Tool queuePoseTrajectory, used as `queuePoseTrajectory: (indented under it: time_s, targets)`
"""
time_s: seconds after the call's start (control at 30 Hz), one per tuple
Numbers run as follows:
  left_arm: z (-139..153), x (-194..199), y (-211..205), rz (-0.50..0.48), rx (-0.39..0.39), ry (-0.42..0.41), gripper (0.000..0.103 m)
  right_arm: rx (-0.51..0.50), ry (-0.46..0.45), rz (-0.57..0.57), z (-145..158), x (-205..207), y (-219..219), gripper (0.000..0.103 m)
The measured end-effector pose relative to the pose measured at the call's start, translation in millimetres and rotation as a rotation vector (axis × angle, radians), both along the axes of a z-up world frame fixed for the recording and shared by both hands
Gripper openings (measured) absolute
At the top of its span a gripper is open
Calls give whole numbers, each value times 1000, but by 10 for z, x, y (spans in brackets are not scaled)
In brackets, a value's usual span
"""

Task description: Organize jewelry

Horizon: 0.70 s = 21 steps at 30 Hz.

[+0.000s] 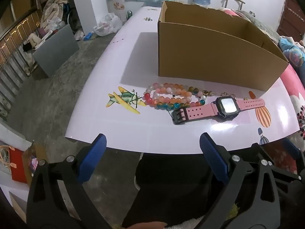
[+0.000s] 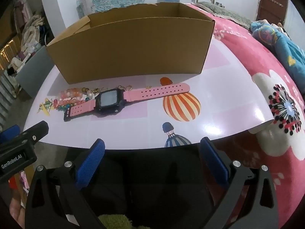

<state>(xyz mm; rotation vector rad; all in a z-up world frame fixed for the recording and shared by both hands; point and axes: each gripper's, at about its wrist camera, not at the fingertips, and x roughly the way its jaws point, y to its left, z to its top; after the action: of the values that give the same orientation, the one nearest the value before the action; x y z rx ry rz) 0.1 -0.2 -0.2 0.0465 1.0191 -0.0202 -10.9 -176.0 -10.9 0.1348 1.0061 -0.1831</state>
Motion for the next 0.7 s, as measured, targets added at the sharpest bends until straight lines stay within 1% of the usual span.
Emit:
queuePoseTrajectory:
  time_s: [0.7]
  targets:
    - [-1,8,7,1,-2,0,95,-3,6,11,1,-10,70,97]
